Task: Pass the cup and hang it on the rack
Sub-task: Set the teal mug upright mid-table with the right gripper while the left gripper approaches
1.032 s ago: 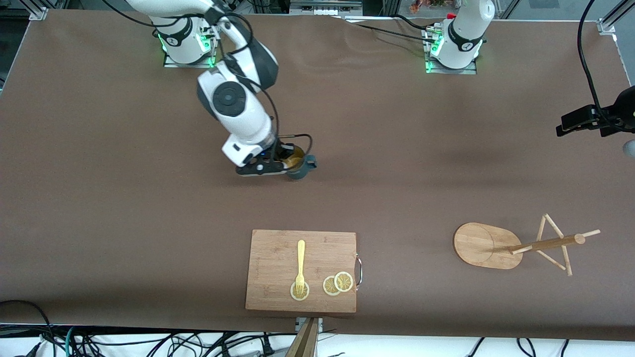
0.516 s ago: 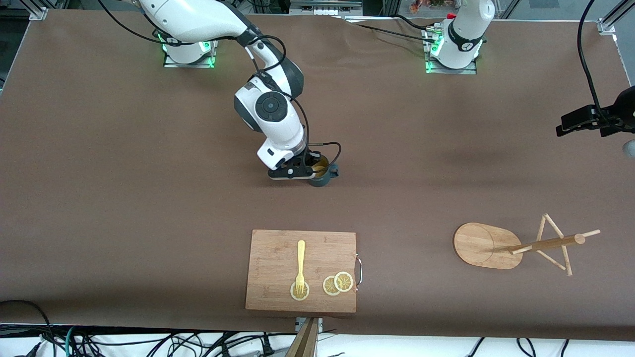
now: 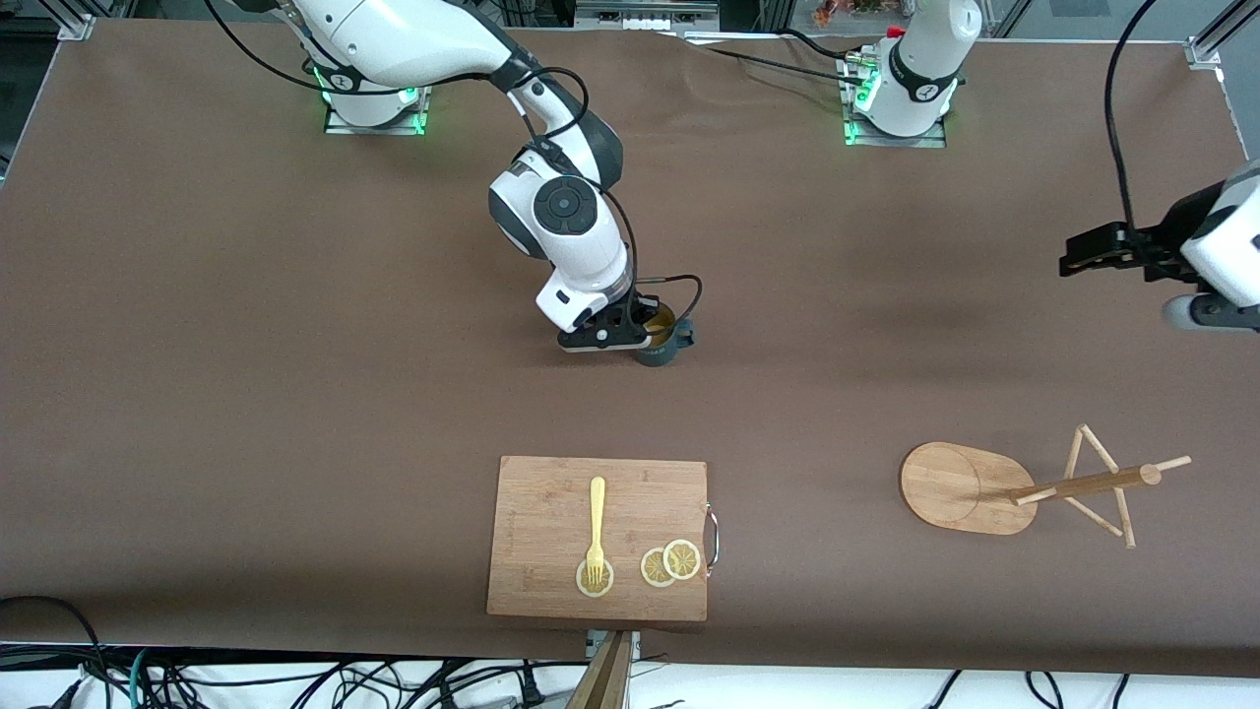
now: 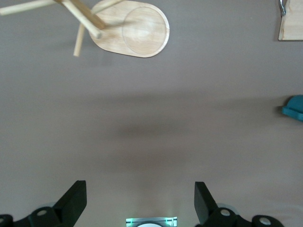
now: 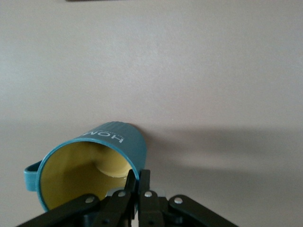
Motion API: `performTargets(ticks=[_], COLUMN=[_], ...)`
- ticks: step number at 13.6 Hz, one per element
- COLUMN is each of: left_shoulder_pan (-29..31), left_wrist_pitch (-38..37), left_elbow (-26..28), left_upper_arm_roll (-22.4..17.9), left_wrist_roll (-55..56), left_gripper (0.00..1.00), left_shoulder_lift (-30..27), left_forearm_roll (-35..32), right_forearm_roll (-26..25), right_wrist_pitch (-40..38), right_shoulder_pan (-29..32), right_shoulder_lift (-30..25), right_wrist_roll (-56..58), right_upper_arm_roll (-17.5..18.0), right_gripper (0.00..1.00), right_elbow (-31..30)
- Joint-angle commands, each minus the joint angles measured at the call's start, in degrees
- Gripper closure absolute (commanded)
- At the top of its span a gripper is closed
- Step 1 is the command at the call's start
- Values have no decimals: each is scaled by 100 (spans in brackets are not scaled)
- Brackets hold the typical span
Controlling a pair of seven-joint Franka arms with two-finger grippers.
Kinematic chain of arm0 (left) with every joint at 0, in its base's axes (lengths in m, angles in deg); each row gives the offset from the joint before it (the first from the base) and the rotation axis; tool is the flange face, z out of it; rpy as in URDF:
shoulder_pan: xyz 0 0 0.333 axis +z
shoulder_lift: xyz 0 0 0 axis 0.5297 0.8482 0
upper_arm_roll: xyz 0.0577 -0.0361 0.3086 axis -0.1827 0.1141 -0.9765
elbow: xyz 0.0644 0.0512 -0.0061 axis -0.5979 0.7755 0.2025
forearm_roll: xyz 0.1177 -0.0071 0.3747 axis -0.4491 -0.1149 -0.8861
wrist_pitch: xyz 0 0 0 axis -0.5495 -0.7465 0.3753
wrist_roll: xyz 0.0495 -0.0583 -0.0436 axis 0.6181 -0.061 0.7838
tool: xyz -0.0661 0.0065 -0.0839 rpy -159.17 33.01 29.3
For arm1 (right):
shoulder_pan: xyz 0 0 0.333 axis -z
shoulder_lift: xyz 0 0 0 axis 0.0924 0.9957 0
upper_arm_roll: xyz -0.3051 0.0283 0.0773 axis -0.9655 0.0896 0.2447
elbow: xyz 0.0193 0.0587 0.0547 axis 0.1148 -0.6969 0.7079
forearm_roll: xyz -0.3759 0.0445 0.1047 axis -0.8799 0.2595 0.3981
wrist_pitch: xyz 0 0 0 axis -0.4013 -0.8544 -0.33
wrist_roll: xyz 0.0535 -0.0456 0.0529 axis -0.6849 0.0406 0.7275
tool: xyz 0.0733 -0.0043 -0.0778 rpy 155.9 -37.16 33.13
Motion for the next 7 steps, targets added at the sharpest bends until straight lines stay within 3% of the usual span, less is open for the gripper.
performTargets(ticks=[1,2,7], left_shoulder_pan=[-160,-178,-109], left_wrist_pitch=[-78,-78,9], left_elbow=[98,160,739], left_upper_arm_roll=[82,160,249], left_wrist_roll=[-180,-390,-2346], left_gripper=[0,0,0], left_shoulder_lift=[3,3,38], left_forearm_roll=[-96,-79,1052], right_forearm_roll=[-106,-124,-159], right_wrist_pitch=[-3,6,-37], right_shoulder_pan=[-157,-157,-113], right_shoulder_lift=[216,207,111], right_wrist_roll=[-153,-162,-101], right_upper_arm_roll=[-75,-75,-84], right_gripper=[100,2,0], right_elbow=[292,292,327])
